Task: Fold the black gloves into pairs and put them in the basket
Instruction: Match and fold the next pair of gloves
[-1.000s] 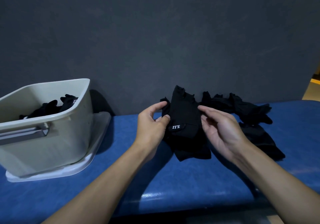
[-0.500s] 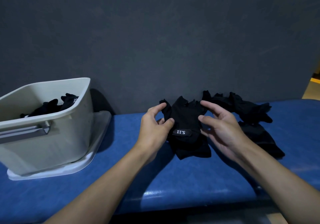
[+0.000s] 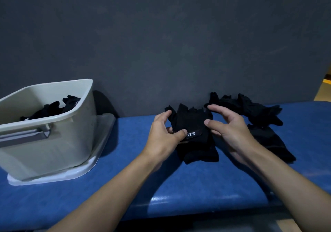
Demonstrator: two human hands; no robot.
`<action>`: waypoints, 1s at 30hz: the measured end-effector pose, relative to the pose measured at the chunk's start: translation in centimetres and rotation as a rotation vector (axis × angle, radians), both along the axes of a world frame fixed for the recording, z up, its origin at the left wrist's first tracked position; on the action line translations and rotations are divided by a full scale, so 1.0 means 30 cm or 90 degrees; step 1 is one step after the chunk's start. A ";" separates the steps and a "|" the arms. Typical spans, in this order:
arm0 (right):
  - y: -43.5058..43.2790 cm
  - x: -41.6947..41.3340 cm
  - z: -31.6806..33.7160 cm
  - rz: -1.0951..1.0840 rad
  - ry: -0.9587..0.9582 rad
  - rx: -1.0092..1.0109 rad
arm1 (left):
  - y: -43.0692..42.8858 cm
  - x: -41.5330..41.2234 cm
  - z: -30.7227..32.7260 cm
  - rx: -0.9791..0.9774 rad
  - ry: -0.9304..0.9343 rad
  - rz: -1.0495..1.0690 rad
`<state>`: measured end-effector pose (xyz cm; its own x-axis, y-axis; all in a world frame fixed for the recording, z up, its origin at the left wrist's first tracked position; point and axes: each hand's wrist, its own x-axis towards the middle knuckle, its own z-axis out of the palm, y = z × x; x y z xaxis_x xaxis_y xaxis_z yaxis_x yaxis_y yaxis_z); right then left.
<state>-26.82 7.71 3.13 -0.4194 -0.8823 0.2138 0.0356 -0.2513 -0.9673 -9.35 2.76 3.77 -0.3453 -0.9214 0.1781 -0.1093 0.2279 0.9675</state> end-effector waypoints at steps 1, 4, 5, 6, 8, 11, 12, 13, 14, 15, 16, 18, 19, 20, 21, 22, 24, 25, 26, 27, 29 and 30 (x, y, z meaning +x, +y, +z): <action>-0.003 -0.003 -0.007 0.005 0.021 0.001 | 0.002 -0.003 -0.002 0.006 0.004 0.007; -0.007 -0.001 -0.011 0.015 0.051 -0.005 | -0.005 -0.005 -0.016 0.032 0.012 -0.007; -0.010 -0.002 -0.014 0.017 0.057 -0.011 | -0.006 -0.004 -0.020 0.044 0.005 -0.014; -0.013 -0.003 -0.017 0.012 0.074 -0.010 | -0.002 -0.003 -0.019 0.049 -0.012 -0.013; -0.027 -0.012 -0.035 0.004 0.148 0.011 | 0.006 0.003 -0.018 0.038 -0.072 -0.001; -0.034 -0.019 -0.059 0.011 0.272 0.074 | 0.017 0.012 -0.019 0.037 -0.129 -0.012; -0.035 -0.021 -0.066 0.012 0.293 0.091 | 0.016 0.016 -0.021 0.036 -0.146 -0.013; -0.033 -0.022 -0.068 0.010 0.303 0.100 | 0.013 0.018 -0.025 0.033 -0.156 -0.008; -0.028 -0.022 -0.065 0.004 0.311 0.099 | 0.010 0.020 -0.027 0.032 -0.163 -0.002; -0.026 -0.022 -0.063 -0.004 0.318 0.098 | 0.009 0.020 -0.028 0.029 -0.167 0.000; -0.022 -0.022 -0.059 -0.013 0.325 0.097 | 0.010 0.021 -0.028 0.026 -0.174 0.000; -0.014 -0.025 -0.053 -0.016 0.339 0.096 | 0.011 0.018 -0.033 0.012 -0.184 0.000; -0.008 -0.025 -0.050 -0.009 0.350 0.092 | 0.010 0.017 -0.037 0.007 -0.189 0.000; -0.002 -0.025 -0.049 -0.001 0.365 0.088 | 0.007 0.017 -0.042 0.005 -0.188 0.001; 0.002 -0.026 -0.048 0.005 0.377 0.085 | 0.004 0.016 -0.045 0.005 -0.181 0.005; 0.006 -0.027 -0.046 0.009 0.383 0.080 | 0.004 0.016 -0.047 0.002 -0.173 0.008; 0.011 -0.028 -0.040 0.011 0.377 0.051 | 0.007 0.014 -0.045 -0.011 -0.156 0.011; 0.011 -0.029 -0.037 0.009 0.371 0.031 | 0.009 0.014 -0.042 -0.016 -0.149 0.011; 0.011 -0.032 -0.039 0.008 0.370 0.019 | 0.014 0.015 -0.038 -0.025 -0.144 0.010; 0.010 -0.036 -0.042 0.010 0.375 0.018 | 0.014 0.015 -0.040 -0.031 -0.144 0.009; 0.009 -0.040 -0.056 0.021 0.404 0.057 | 0.018 0.016 -0.043 -0.029 -0.163 -0.002; 0.010 -0.040 -0.063 0.023 0.420 0.081 | 0.015 0.018 -0.049 -0.035 -0.185 -0.007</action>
